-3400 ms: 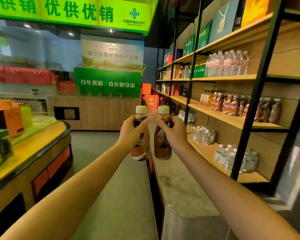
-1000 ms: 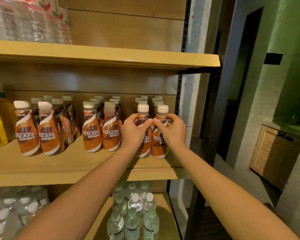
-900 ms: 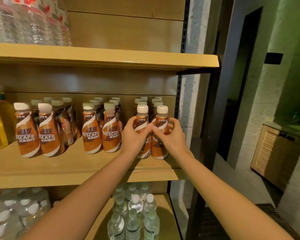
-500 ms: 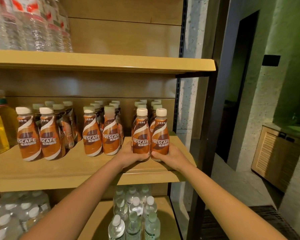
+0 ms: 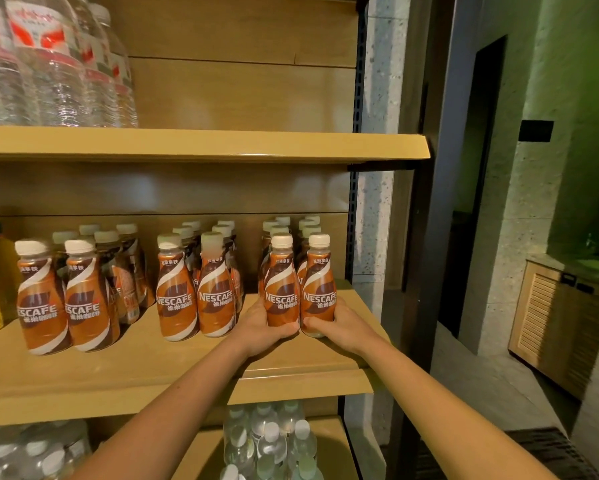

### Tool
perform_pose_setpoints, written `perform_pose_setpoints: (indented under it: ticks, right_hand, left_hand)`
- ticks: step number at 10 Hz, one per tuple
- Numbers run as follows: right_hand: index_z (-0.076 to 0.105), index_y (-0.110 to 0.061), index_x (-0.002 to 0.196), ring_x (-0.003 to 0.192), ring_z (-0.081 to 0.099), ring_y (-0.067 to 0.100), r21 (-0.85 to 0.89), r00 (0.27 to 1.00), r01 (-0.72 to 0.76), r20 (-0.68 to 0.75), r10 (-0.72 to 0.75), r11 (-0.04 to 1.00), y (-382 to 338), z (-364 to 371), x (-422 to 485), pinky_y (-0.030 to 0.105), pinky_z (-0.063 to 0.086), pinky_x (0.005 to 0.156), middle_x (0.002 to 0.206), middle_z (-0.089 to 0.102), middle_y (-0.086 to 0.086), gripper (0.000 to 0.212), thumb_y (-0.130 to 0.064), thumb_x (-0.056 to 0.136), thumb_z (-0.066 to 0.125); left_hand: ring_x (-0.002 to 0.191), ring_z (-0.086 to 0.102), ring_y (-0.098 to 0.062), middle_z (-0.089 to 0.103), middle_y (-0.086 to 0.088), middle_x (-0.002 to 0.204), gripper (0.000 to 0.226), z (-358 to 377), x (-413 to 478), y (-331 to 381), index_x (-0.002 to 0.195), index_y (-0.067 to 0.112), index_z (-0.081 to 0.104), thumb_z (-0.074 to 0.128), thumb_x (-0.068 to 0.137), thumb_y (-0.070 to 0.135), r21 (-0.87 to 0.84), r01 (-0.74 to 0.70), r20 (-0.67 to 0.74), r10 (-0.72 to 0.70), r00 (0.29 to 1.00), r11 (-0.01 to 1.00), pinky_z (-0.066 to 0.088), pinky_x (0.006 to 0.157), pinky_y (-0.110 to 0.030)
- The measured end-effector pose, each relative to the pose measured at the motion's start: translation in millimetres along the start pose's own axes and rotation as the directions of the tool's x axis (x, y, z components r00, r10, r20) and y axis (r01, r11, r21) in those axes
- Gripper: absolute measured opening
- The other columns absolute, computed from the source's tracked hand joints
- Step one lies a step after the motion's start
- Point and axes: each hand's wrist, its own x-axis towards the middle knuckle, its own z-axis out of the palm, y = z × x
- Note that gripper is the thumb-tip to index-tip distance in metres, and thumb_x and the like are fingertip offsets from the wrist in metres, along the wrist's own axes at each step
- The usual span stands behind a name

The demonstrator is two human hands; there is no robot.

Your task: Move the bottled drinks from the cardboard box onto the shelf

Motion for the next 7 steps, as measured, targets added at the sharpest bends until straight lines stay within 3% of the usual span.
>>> perform_pose_setpoints:
  ticks: [2,4,6,7]
  right_hand:
    - [0.038,-0.029,0.132,0.123,0.049,0.023,-0.037,0.999,0.028,-0.030,-0.029,0.999,-7.9,-4.3,-9.8,0.051,0.031,0.108,0.131,0.055,-0.002,0.081,-0.070,0.064,0.055]
    - [0.040,-0.029,0.132,0.125,0.046,0.023,-0.070,1.000,0.018,-0.023,-0.020,0.997,-8.9,-5.7,-9.7,0.050,0.027,0.110,0.133,0.053,-0.004,0.084,-0.073,0.060,0.049]
    - [0.036,-0.028,0.134,0.125,0.048,0.025,-0.003,1.000,-0.008,-0.007,0.008,1.000,-8.7,-3.0,-9.7,0.050,0.035,0.107,0.133,0.054,-0.001,0.103,-0.081,0.047,0.056]
    - [0.023,-0.021,0.144,0.129,0.046,0.027,0.023,0.999,-0.038,-0.026,0.039,0.999,-1.9,-4.7,-7.2,0.049,0.039,0.107,0.141,0.048,0.004,0.127,-0.082,0.039,0.059]
  left_hand:
    - [0.110,0.049,-0.012,0.052,0.003,0.123,0.063,3.4,3.3,0.7,0.135,0.019,0.036,0.070,0.082,0.027,-0.031,-0.023,-0.009,0.022,1.000,0.999,0.038,0.096,-0.026]
    - [0.119,0.050,-0.018,0.052,-0.001,0.133,0.067,3.0,2.2,0.2,0.137,0.021,0.035,0.070,0.081,0.032,-0.023,0.005,-0.021,-0.006,1.000,1.000,0.038,0.101,-0.031]
    - [0.124,0.048,-0.021,0.049,-0.004,0.137,0.070,4.1,-5.4,2.9,0.138,0.017,0.033,0.070,0.081,0.032,-0.012,0.016,-0.059,-0.017,0.998,1.000,0.038,0.101,-0.030]
    - [0.127,0.046,-0.024,0.045,-0.008,0.142,0.078,0.7,-21.1,6.8,0.141,0.011,0.030,0.071,0.079,0.037,0.099,0.073,-0.085,-0.065,0.994,0.992,0.038,0.102,-0.032]
